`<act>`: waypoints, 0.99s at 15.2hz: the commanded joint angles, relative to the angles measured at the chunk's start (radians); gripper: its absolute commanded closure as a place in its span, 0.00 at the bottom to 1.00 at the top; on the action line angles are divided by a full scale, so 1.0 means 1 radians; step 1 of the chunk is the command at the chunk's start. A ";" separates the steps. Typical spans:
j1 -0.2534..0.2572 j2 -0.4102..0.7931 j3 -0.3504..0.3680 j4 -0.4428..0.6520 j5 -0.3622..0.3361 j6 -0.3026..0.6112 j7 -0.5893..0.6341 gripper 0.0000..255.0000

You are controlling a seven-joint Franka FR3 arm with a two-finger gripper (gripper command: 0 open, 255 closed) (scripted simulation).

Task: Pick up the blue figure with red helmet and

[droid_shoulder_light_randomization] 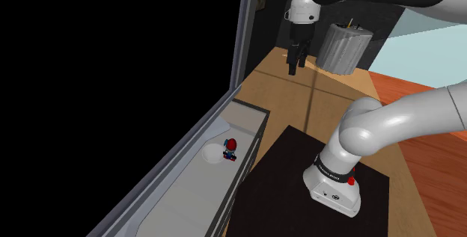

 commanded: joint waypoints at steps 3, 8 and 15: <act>0.005 -0.023 0.004 -0.080 0.014 0.084 0.011 0.00; 0.024 -0.050 0.016 -0.261 0.049 0.306 0.035 0.00; 0.067 0.019 0.039 -0.459 0.105 0.669 0.062 0.00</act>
